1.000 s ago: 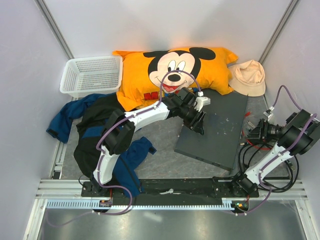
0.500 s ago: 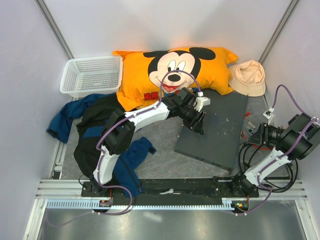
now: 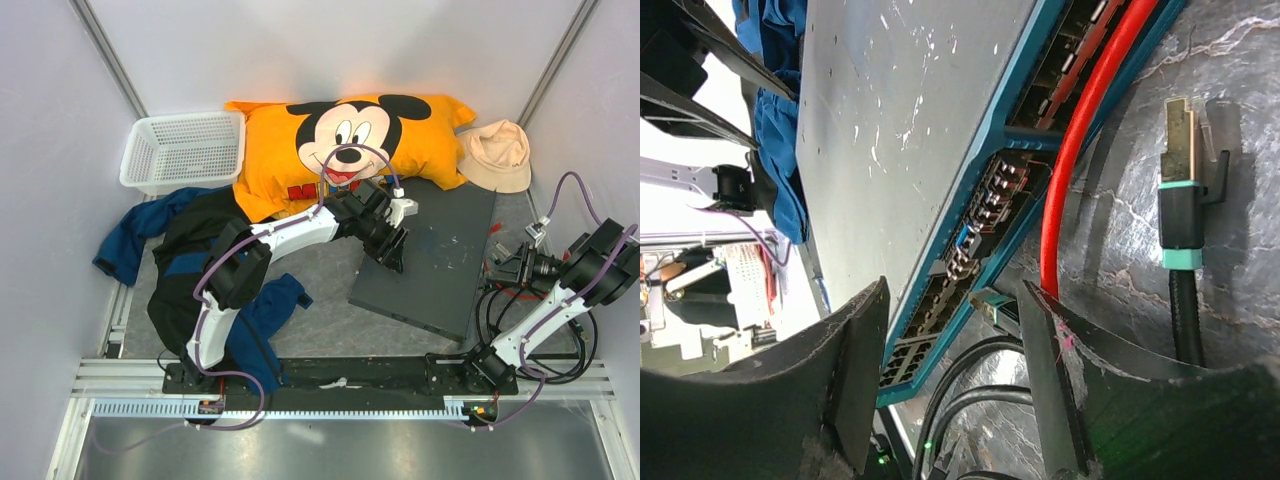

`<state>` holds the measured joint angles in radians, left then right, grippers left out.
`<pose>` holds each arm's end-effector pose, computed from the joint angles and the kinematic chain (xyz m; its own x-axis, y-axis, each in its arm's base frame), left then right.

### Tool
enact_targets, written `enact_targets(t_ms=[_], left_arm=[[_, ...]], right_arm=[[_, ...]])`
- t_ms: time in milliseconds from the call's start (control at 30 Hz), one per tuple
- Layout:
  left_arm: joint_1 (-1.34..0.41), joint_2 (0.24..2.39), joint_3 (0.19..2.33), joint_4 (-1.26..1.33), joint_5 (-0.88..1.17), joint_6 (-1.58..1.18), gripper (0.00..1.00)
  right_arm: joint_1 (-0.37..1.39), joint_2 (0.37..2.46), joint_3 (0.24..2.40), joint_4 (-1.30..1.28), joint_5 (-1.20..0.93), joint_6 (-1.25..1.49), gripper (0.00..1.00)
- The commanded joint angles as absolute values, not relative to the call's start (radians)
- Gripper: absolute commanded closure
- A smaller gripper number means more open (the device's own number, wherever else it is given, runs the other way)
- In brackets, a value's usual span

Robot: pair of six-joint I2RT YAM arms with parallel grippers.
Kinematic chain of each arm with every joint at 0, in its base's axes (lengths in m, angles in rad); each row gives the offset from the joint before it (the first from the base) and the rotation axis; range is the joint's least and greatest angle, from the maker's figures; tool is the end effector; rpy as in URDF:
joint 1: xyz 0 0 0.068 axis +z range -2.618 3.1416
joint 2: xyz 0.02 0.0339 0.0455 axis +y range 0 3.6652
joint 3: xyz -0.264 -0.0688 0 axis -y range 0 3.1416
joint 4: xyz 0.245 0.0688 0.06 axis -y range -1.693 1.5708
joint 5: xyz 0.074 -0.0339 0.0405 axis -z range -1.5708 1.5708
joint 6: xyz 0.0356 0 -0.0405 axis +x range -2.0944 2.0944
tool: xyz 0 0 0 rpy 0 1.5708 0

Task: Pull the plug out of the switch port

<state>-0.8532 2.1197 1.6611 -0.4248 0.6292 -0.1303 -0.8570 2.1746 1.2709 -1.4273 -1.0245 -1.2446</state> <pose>0.2928 -0.3673 0.2046 -0.6150 0.5448 -0.5700 0.7814 0.3239 -0.5334 0.2226 -0.2105 0.1084 -0.8892 0.2749 -0.3658 -0.2001 0.4853 0.8512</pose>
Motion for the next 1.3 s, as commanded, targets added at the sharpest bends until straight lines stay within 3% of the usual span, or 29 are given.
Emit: enact_targets(t_ms=[0, 367, 567, 667, 700, 733, 900, 1067, 1167, 1267], left_arm=[[-0.856, 2.098, 1.680, -0.422, 0.623, -0.094, 0.44], [-0.857, 2.117, 1.698, -0.430, 0.623, -0.095, 0.44], [-0.856, 2.118, 1.694, -0.433, 0.617, -0.086, 0.44], [-0.857, 2.125, 1.695, -0.433, 0.620, -0.094, 0.43], [-0.857, 2.126, 1.697, -0.433, 0.621, -0.094, 0.43], [-0.856, 2.129, 1.700, -0.433, 0.621, -0.094, 0.43], [-0.857, 2.135, 1.704, -0.433, 0.621, -0.094, 0.43], [-0.857, 2.134, 1.697, -0.437, 0.615, -0.086, 0.43], [-0.857, 2.129, 1.695, -0.439, 0.615, -0.081, 0.43], [-0.857, 2.129, 1.692, -0.442, 0.611, -0.078, 0.43]], right_arm=[[-0.835, 2.201, 1.295, -1.457, -1.049, -1.261, 0.38], [-0.801, 2.278, 1.310, -1.396, -1.025, -1.148, 0.44], [-0.831, 2.322, 1.327, -1.345, -1.022, -1.071, 0.54], [-0.827, 2.326, 1.319, -1.316, -1.012, -1.025, 0.62], [-0.827, 2.316, 1.313, -1.275, -1.005, -0.996, 0.73], [-0.825, 2.315, 1.309, -1.263, -1.002, -0.968, 0.74], [-0.813, 2.333, 1.318, -1.264, -0.989, -0.957, 0.71], [-0.805, 2.324, 1.315, -1.243, -0.951, -0.931, 0.74], [-0.807, 2.290, 1.298, -1.218, -0.920, -0.907, 0.63], [-0.807, 2.296, 1.302, -1.172, -0.904, -0.862, 0.64]])
